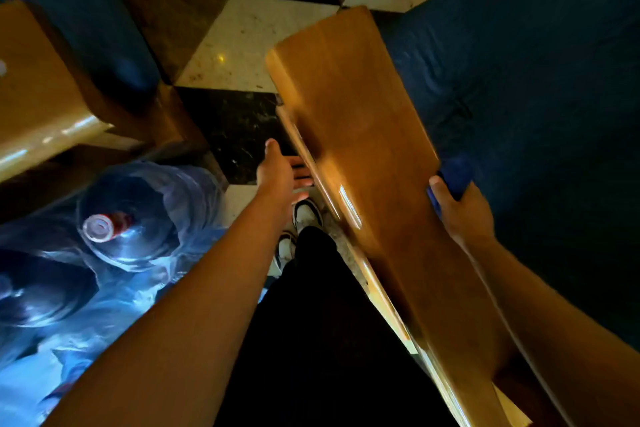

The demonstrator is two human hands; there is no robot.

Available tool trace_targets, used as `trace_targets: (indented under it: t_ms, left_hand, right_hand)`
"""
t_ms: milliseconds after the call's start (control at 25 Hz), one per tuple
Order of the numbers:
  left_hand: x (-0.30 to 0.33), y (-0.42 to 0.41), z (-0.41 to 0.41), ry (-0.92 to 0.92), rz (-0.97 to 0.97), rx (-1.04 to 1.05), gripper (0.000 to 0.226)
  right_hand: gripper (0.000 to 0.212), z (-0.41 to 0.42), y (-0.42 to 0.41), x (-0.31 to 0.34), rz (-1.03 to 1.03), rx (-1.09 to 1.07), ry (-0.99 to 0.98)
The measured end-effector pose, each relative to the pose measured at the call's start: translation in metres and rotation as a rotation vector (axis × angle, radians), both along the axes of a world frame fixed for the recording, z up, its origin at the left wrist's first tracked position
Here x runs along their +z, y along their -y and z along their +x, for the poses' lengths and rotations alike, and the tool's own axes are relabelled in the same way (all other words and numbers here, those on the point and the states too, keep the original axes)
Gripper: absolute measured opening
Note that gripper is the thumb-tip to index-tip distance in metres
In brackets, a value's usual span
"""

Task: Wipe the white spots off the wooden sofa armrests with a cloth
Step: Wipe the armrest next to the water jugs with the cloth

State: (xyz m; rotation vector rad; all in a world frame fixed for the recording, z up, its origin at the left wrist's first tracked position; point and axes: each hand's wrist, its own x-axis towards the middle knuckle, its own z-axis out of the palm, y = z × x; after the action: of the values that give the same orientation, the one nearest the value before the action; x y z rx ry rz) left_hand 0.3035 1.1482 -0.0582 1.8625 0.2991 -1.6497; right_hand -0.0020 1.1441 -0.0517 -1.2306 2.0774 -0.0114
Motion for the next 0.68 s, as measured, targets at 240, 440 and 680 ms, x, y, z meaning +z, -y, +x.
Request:
trace_targets:
  t_ms: [240,440,680]
  left_hand:
    - [0.036,0.006,0.030,-0.038,-0.148,-0.012,0.056]
    - [0.091,-0.020,0.115,0.064,-0.241,0.225,0.036]
    - [0.146,-0.086,0.208,0.166,-0.338,0.293,0.029]
  right_hand:
    - [0.060,0.168,0.055,0.020,-0.227,0.742,0.094]
    - [0.014,0.327,0.029,0.070,-0.030,0.567,0.581]
    - [0.034,0.432,0.001,0.103,0.161,0.491,0.749]
